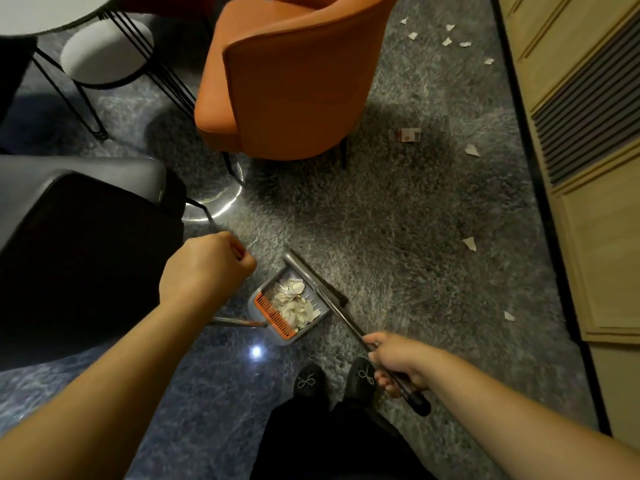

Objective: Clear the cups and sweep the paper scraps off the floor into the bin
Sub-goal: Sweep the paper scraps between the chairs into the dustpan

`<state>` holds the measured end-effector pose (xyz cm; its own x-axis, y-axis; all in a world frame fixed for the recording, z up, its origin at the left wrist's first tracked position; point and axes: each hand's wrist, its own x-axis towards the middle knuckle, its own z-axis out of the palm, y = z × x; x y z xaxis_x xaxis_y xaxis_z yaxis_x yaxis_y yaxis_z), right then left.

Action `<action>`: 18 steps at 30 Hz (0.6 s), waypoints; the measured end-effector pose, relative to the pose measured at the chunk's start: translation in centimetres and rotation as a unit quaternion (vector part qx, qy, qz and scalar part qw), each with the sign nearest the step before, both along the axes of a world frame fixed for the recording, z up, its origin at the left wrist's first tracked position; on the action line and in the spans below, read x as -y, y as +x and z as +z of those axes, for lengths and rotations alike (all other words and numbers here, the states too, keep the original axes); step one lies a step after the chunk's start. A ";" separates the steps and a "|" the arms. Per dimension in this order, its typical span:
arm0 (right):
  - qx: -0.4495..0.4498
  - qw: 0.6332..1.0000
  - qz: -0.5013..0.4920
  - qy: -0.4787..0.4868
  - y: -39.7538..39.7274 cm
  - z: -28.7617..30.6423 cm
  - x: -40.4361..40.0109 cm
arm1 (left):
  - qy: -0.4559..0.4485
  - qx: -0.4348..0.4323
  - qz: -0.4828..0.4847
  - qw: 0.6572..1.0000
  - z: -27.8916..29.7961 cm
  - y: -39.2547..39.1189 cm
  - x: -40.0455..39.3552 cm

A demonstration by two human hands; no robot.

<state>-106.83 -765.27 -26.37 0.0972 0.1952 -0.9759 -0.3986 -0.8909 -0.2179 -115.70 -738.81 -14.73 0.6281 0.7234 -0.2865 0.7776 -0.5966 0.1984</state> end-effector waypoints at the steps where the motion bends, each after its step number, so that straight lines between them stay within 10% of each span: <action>1: 0.012 1.000 -0.001 -0.007 -0.3 -0.1 -0.2 | -0.001 0.001 0.001 1.000 0.0 0.0 0.0; 18: 0.045 0.999 -0.028 0.014 -5.1 0.4 -1.3 | -0.237 0.040 -0.018 0.970 -0.3 -0.7 -1.9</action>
<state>-111.92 -763.99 -25.95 0.1957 0.2142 -0.9570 -0.4249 -0.8610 -0.2796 -116.36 -736.92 -15.01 0.6844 0.4999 -0.5308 0.7288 -0.4493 0.5166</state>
